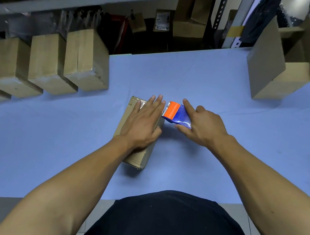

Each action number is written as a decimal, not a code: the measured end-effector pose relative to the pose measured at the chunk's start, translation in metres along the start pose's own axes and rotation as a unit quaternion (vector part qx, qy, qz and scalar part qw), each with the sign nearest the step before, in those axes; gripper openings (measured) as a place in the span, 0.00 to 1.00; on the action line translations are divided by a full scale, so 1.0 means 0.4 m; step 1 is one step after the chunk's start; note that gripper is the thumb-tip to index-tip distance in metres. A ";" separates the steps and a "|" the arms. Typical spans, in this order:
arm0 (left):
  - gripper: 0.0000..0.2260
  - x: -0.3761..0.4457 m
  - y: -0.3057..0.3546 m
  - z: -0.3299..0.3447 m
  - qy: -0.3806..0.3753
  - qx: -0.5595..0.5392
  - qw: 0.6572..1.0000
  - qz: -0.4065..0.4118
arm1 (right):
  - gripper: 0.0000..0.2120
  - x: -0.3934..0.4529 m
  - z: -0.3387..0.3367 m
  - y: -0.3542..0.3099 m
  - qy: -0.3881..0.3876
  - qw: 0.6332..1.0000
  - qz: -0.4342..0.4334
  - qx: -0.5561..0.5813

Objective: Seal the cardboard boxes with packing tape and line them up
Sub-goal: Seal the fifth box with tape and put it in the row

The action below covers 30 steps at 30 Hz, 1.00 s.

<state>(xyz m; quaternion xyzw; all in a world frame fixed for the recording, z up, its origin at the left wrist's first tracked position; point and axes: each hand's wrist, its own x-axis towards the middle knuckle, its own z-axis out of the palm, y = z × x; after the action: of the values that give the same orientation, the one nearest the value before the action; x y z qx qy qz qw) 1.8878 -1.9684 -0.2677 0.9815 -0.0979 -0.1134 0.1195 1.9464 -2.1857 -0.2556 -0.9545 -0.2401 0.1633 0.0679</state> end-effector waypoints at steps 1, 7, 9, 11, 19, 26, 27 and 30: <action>0.35 -0.001 0.001 0.001 0.001 -0.002 1.000 -0.004 | 0.41 0.007 -0.011 -0.015 0.006 1.000 -0.001 -0.031; 0.37 0.006 0.043 0.007 0.004 -0.002 1.000 -0.014 | 0.12 0.049 -0.130 -0.118 -0.015 0.985 0.049 -0.167; 0.39 0.007 0.054 0.014 0.009 -0.014 0.999 -0.038 | 0.11 0.062 -0.163 -0.159 -0.021 0.981 0.052 -0.186; 0.39 0.004 0.052 0.015 0.016 -0.029 0.998 -0.059 | 0.14 0.061 -0.175 -0.182 -0.016 0.981 0.052 -0.186; 0.37 -0.001 0.037 0.015 0.021 -0.028 0.998 -0.057 | 0.26 0.065 -0.161 -0.135 -0.070 0.986 0.035 -0.147; 0.37 0.006 0.052 0.011 0.005 -0.008 0.998 -0.065 | 0.13 0.075 -0.158 -0.168 -0.052 0.983 0.048 -0.168; 0.38 0.006 0.052 0.010 0.003 -0.010 0.998 -0.066 | 0.13 0.082 -0.168 -0.176 -0.056 0.981 0.046 -0.178; 0.37 0.004 0.056 0.010 0.007 -0.008 0.997 -0.074 | 0.10 0.096 -0.183 -0.199 -0.050 0.977 0.031 -0.205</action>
<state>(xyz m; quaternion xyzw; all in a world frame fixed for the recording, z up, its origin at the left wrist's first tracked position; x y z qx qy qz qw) 1.8847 -1.9909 -0.2661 0.9858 -0.0232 -0.1155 0.1197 1.9689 -2.1012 -0.1811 -0.9457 -0.2423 0.1598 -0.1466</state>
